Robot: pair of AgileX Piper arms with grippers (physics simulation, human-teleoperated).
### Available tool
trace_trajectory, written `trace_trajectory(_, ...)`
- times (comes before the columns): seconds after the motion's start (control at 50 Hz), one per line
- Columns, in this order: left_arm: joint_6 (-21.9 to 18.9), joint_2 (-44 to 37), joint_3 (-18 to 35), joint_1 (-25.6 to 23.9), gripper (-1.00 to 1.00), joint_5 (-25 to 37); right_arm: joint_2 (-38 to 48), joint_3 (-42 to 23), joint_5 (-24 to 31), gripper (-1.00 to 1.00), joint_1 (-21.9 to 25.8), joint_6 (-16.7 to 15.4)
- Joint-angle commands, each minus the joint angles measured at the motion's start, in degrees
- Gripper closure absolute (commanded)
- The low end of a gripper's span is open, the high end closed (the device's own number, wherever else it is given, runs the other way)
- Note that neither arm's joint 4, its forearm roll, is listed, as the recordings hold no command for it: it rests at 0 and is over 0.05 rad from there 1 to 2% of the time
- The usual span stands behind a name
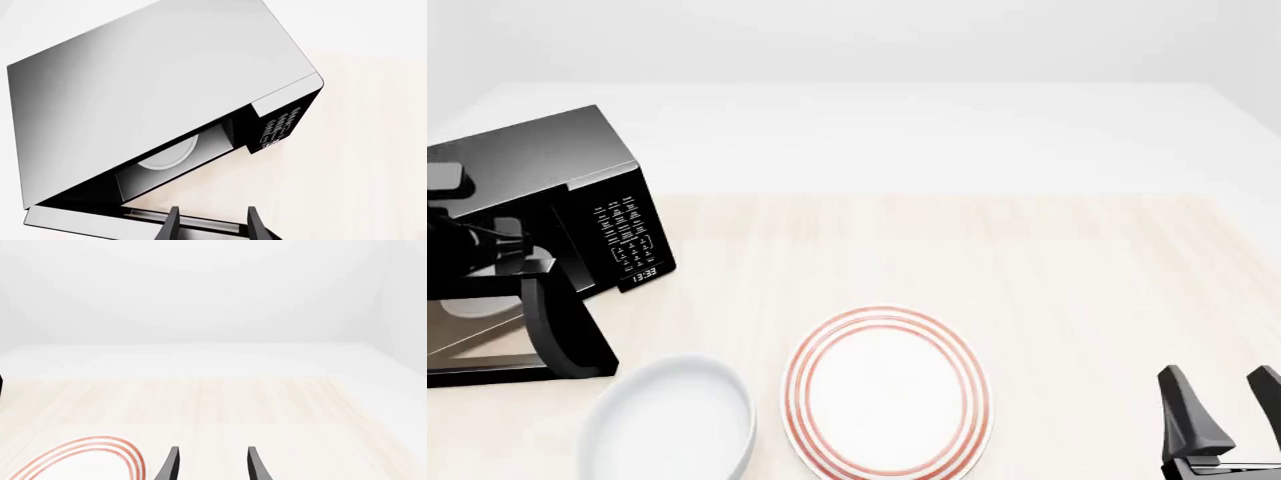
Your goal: Open the microwave.
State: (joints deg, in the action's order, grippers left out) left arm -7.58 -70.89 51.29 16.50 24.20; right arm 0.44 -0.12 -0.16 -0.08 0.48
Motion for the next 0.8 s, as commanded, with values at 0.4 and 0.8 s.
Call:
trace_trajectory(0.4,0.0,0.9,-2.4,0.2,-1.00,0.3,0.0,0.0,0.0,-1.00,0.0,0.0)
trace_trajectory(0.8,0.4,3.8,-5.4,1.1,-1.00,0.6,0.0,0.0,0.0,-1.00,0.0,0.0)
